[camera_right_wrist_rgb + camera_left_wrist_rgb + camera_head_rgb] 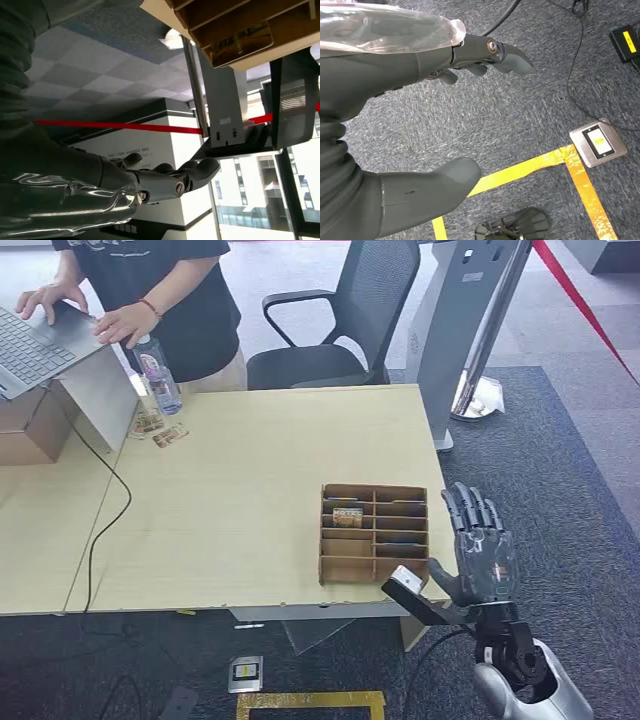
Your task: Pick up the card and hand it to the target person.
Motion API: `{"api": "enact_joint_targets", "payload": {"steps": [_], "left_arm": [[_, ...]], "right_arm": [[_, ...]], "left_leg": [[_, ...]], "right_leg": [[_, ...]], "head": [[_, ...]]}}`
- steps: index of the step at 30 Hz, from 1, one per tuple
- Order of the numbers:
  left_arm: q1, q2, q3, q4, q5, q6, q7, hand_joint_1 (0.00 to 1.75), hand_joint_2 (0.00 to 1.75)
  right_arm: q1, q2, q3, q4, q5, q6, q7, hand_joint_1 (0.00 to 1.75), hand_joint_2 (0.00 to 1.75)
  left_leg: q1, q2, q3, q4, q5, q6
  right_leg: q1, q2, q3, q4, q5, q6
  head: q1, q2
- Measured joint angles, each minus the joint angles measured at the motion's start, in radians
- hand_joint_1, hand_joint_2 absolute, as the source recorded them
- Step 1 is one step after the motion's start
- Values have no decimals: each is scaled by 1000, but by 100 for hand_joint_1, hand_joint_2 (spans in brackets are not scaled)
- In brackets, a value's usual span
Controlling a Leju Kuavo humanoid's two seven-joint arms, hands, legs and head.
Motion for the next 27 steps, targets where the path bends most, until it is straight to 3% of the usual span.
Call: {"api": "enact_joint_targets", "payload": {"steps": [5,15,27], "left_arm": [[-1,-2,0,0,-2,0,0,0,175],[-1,-4,0,0,-2,-3,0,0,175],[-1,-7,0,0,-3,-3,5,0,175]], "right_arm": [[-21,5,21,27,0,3,0,16,175],[-69,22,68,88,2,4,-6,64,175],[-98,36,100,139,8,10,-10,58,175]], "left_leg": [[0,0,0,0,0,0],[0,0,0,0,0,0],[0,0,0,0,0,0]], "right_leg": [[0,0,0,0,0,0],[0,0,0,0,0,0],[0,0,0,0,0,0]], "head": [[0,0],[0,0],[0,0]]}}
